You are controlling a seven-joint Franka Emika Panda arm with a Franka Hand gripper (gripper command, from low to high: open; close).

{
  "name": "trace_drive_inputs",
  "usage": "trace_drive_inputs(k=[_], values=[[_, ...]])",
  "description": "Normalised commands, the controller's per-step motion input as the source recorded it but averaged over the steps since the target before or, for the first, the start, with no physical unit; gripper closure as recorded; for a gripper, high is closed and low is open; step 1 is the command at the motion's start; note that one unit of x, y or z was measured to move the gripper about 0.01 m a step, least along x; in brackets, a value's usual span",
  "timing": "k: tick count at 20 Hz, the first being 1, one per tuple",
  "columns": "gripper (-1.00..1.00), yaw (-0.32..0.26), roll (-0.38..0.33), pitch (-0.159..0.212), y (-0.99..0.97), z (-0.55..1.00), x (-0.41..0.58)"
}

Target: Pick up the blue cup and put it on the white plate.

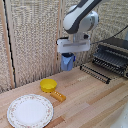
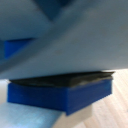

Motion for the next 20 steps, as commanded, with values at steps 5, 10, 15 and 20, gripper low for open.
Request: trace_drive_inputs(k=[5,10,15,20], values=[[1.0,0.035,-0.04,0.109,0.8,0.45,0.195],[1.0,0.008,-0.052,0.071,0.87,0.23,0.178],[1.0,0.0,-0.074,0.027,0.91,0.01,0.125],[1.0,0.0,-0.07,0.02,0.93,-0.02,0.091]])
